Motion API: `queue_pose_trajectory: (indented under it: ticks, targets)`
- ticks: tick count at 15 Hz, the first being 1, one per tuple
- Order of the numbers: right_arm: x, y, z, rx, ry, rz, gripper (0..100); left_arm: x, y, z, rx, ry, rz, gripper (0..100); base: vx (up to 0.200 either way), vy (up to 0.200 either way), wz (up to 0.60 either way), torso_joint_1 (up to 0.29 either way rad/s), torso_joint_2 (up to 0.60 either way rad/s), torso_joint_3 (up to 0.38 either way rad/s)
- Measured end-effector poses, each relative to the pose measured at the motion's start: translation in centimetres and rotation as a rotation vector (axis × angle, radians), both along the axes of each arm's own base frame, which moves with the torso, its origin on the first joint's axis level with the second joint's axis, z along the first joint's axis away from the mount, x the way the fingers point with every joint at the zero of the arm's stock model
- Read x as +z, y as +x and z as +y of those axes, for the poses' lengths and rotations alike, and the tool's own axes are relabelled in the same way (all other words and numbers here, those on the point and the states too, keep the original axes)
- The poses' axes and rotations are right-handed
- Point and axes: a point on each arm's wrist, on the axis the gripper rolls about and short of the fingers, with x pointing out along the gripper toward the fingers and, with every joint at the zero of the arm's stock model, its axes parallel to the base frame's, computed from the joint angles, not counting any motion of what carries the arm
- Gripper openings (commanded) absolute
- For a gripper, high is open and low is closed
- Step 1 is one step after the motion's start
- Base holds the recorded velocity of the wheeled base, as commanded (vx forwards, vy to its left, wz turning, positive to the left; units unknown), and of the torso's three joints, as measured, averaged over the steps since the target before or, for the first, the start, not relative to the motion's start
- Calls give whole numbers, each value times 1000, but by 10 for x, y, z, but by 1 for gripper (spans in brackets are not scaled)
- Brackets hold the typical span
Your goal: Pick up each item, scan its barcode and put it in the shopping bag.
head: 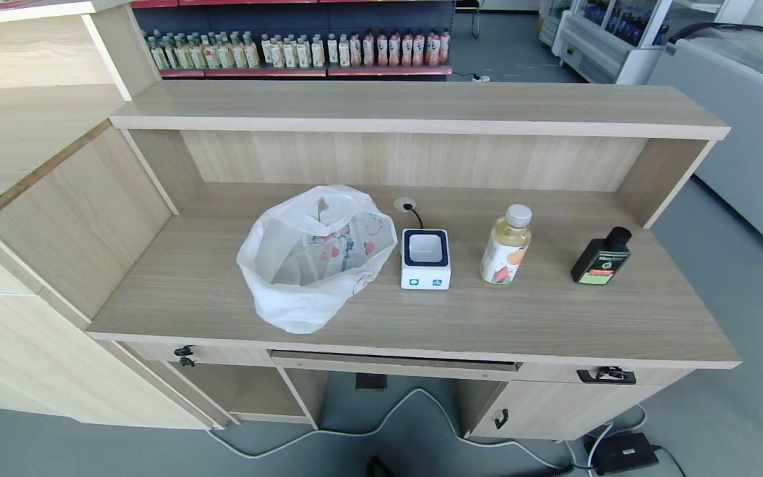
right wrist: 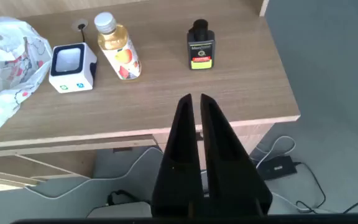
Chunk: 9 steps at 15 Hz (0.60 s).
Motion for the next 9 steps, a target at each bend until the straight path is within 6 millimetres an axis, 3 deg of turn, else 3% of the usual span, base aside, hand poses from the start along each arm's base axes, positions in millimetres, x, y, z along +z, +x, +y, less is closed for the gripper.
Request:
queue_pose_trajectory:
  ticks: [2, 4, 6, 9]
  targets:
    - [17, 70, 0, 0, -1, 54, 100, 0, 0, 0, 0, 0, 0, 100, 0, 0, 0, 0, 0, 0]
    - [14, 136, 1, 9, -3, 59, 100, 0, 0, 0, 0, 0, 0, 100, 0, 0, 0, 0, 0, 0]
    - [-6, 193, 9, 49, -3, 59, 100, 0, 0, 0, 0, 0, 0, 100, 0, 0, 0, 0, 0, 0]
    - [-46, 243, 43, 176, -7, 117, 100, 0, 0, 0, 0, 0, 0, 100, 0, 0, 0, 0, 0, 0]
